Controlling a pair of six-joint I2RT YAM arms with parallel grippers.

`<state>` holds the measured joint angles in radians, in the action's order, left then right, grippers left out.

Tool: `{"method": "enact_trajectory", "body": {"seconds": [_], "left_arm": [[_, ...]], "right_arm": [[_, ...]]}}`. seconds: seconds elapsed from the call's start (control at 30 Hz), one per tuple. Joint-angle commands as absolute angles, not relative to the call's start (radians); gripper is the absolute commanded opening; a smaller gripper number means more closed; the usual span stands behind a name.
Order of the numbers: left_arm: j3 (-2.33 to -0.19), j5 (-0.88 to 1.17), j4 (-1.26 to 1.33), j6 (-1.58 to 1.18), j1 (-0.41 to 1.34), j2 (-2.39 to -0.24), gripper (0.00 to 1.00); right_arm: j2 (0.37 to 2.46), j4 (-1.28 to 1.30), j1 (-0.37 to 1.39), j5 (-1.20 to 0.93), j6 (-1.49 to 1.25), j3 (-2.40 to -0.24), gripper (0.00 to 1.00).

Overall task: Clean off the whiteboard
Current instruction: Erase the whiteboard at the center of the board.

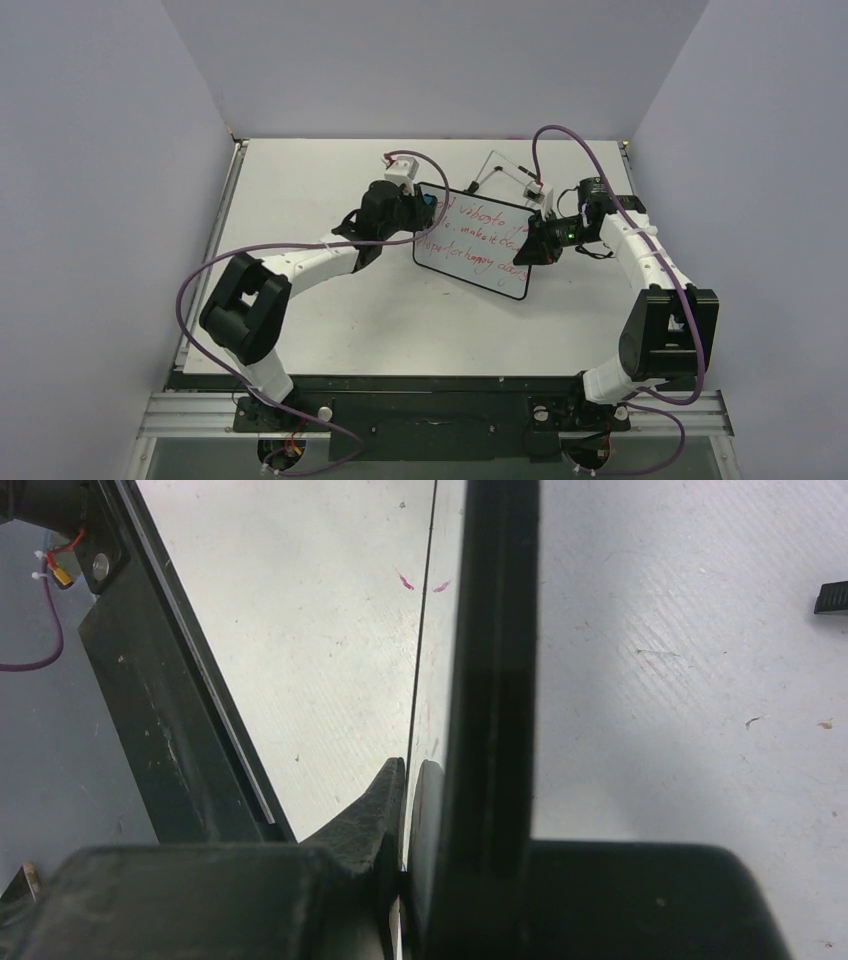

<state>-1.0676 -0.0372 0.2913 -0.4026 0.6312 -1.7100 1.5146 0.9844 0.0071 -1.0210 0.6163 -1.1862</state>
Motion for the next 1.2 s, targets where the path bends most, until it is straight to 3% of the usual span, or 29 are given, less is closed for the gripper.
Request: {"method": "enact_trajectory", "body": {"seconds": [0.0, 0.27, 0.47, 0.7, 0.93, 1.17], "left_arm": [[-1.134, 0.0, 0.331, -0.413, 0.567, -1.734, 0.0], [-1.016, -0.001, 0.379, -0.415, 0.625, -1.689, 0.0], [-1.057, -0.016, 0.366, -0.407, 0.691, -1.682, 0.0], [-1.152, -0.036, 0.309, -0.398, 0.631, -1.701, 0.0], [-1.063, -0.022, 0.341, -0.414, 0.606, -1.719, 0.0], [-1.02, -0.086, 0.358, -0.404, 0.699, -1.704, 0.0]], "right_arm": [[1.518, 1.069, 0.046, -1.017, 0.723, -1.194, 0.0], [1.521, 1.074, 0.048, -1.016, 0.727, -1.198, 0.0], [1.521, 1.072, 0.049, -1.016, 0.727, -1.197, 0.0], [1.517, 1.077, 0.047, -1.019, 0.731, -1.199, 0.0], [1.515, 1.082, 0.046, -1.021, 0.736, -1.199, 0.0], [1.518, 1.083, 0.046, -1.022, 0.736, -1.198, 0.0]]}}
